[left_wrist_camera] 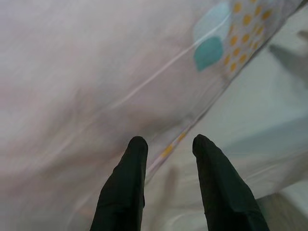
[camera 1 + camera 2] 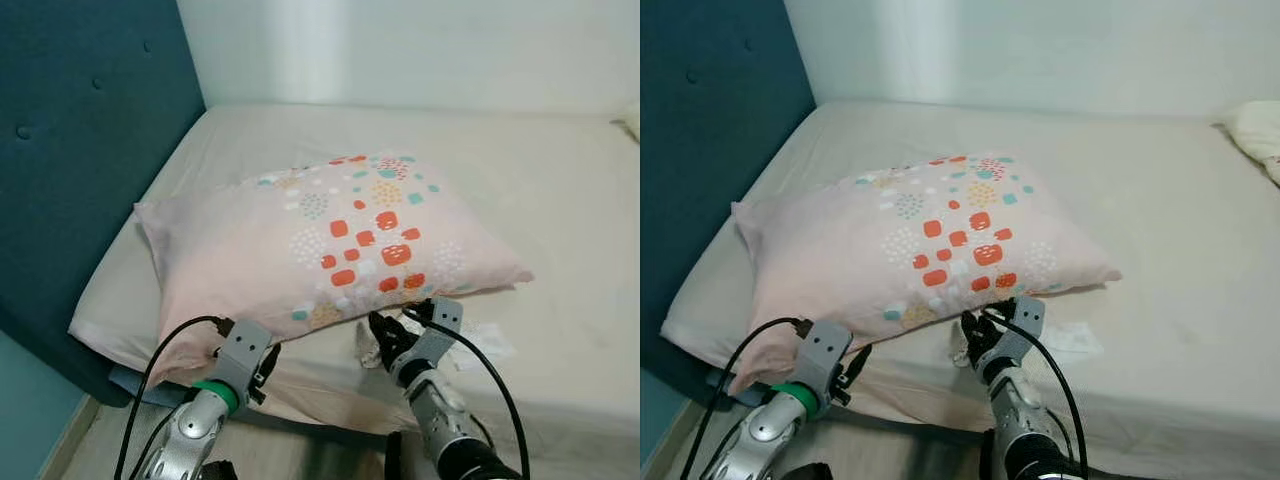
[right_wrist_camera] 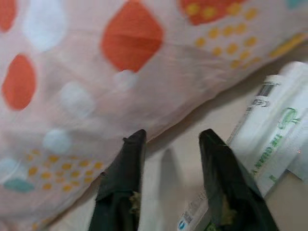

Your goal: Clean up the room

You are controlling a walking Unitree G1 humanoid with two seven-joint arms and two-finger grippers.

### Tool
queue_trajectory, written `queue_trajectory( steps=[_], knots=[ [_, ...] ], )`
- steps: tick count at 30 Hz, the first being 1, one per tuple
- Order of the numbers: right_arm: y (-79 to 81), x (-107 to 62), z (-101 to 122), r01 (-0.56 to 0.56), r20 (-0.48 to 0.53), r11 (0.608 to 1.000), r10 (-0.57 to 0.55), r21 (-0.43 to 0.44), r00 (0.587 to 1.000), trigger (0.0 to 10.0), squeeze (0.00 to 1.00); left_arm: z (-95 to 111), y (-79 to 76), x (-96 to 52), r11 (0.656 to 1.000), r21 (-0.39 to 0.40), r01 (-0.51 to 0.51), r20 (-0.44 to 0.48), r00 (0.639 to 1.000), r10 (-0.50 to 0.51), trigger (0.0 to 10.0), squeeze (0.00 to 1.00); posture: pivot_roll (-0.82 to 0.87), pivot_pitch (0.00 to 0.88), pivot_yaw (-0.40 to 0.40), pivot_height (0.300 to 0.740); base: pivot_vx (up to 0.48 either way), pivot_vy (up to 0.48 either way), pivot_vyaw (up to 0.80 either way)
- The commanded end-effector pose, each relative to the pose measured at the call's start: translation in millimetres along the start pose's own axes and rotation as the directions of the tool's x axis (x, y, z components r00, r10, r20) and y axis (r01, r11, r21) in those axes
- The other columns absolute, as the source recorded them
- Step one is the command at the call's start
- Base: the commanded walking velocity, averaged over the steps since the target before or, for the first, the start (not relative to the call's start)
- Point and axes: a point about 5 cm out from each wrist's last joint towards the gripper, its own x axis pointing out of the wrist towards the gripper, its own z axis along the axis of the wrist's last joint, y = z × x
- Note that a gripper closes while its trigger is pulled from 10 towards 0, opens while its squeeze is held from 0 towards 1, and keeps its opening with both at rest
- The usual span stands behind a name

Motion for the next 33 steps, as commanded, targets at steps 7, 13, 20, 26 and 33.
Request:
queue_trajectory(
  steps=[7, 13, 20, 26, 33],
  knots=[
    [-4.3, -6.7, -15, 0.115, -0.031, 0.989, -0.118, -0.091, 0.993, 10.0, 0.04, -7, 1.8, -5.3, 1.000, 0.006, -0.003, -0.036, 0.999, 0.003, 10.0, 0.00, -0.04, 0.115, 0.103, 0.561, 0.000, 0.000, 0.00],
    [6.5, -4.5, -2, 0.070, 0.060, 0.923, -0.051, -0.379, 0.997, 10.0, 0.00, -7, -0.5, -6.7, 1.000, 0.008, 0.004, -0.041, 0.999, -0.004, 10.0, 0.00, -0.04, 0.119, 0.105, 0.561, 0.000, 0.000, 0.00],
    [-5.2, -14.0, -9, 0.184, 0.091, 0.926, -0.163, -0.330, 0.982, 10.0, 0.00, -7, -2.4, -8.4, 1.000, 0.009, 0.014, -0.046, 0.999, -0.013, 10.0, 0.00, -0.05, 0.125, 0.103, 0.561, 0.000, 0.000, 0.00],
    [-12.3, -21.0, -29, 0.262, 0.010, 0.943, -0.265, -0.204, 0.964, 10.0, 0.00, -6, -4.2, -7.8, 1.000, 0.010, 0.018, -0.044, 0.999, -0.018, 10.0, 0.00, -0.04, 0.123, 0.101, 0.561, 0.000, 0.000, 0.00],
    [-10.1, -16.1, -35, 0.220, -0.106, 0.969, -0.231, -0.111, 0.967, 10.0, 0.00, -5, -1.4, -9.7, 1.000, 0.010, 0.009, -0.043, 0.999, -0.008, 10.0, 0.00, -0.02, 0.118, 0.098, 0.561, 0.000, 0.000, 0.00]
  ],
)
